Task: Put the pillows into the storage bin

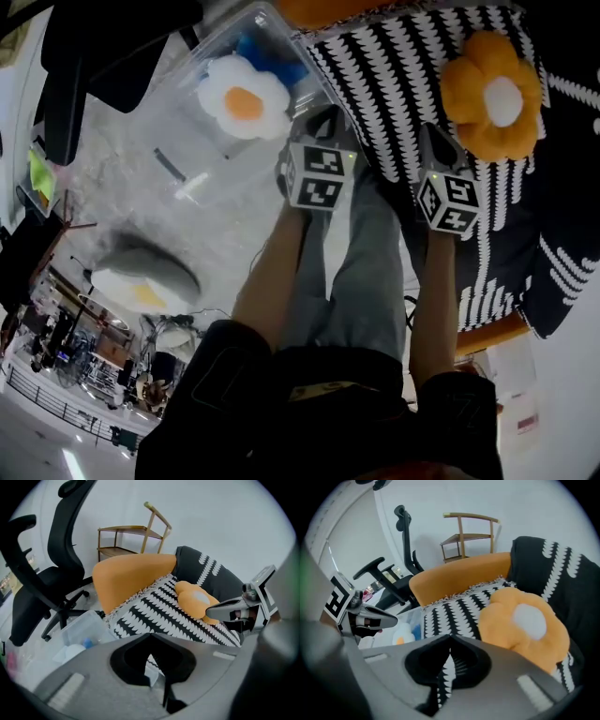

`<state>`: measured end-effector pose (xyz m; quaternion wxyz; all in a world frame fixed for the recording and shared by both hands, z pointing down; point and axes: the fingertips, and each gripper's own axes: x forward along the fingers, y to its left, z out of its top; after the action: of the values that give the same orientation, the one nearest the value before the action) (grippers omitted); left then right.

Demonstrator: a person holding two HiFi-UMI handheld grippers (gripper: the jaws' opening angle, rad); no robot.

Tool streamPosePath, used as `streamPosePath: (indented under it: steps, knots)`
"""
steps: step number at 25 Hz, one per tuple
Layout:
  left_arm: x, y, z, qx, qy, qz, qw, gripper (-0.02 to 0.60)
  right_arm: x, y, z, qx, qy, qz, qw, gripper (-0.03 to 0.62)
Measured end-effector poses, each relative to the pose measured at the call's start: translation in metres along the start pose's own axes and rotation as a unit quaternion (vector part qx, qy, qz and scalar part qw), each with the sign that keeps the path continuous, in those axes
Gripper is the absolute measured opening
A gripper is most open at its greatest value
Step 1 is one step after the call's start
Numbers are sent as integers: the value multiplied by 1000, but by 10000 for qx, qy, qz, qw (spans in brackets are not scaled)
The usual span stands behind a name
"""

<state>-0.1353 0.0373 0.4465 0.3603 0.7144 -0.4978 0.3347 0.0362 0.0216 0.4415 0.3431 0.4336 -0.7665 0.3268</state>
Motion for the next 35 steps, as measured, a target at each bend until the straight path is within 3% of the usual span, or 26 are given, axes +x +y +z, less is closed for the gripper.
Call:
streamPosePath:
  steps: [8,15,18,21,23,27,30,35]
  knots:
    - [51,-108,48,700,49,-436,9966,11,-50,-128,-23,559,-198,-976,9935,3]
    - [86,-186,81,1208,243,-683,9900,12,-83,-207,-41,864,-142,-1204,9889,5]
    - [103,-205,89,1405,307,-632,9876,24,-82,-238,-48,953,-97,-1215,9880,79]
    - [124,-213,92,1539,422,-657,9850,191,-70,-267,-57,1089,13,-1289,9857,166]
    - [135,-214,89,1585,534,-585,9842,235,-64,-284,-65,1219,117,-1364,9831,236]
    - [156,-216,86,1428,772,-369,9861,233,-55,-310,-71,1381,238,-1326,9812,272]
    - [171,-220,84,1706,938,-108,9808,204,-42,-312,-73,1420,304,-985,9845,268]
    - [179,-225,78,1956,1071,-101,9748,128,-33,-302,-75,1414,191,-623,9878,164]
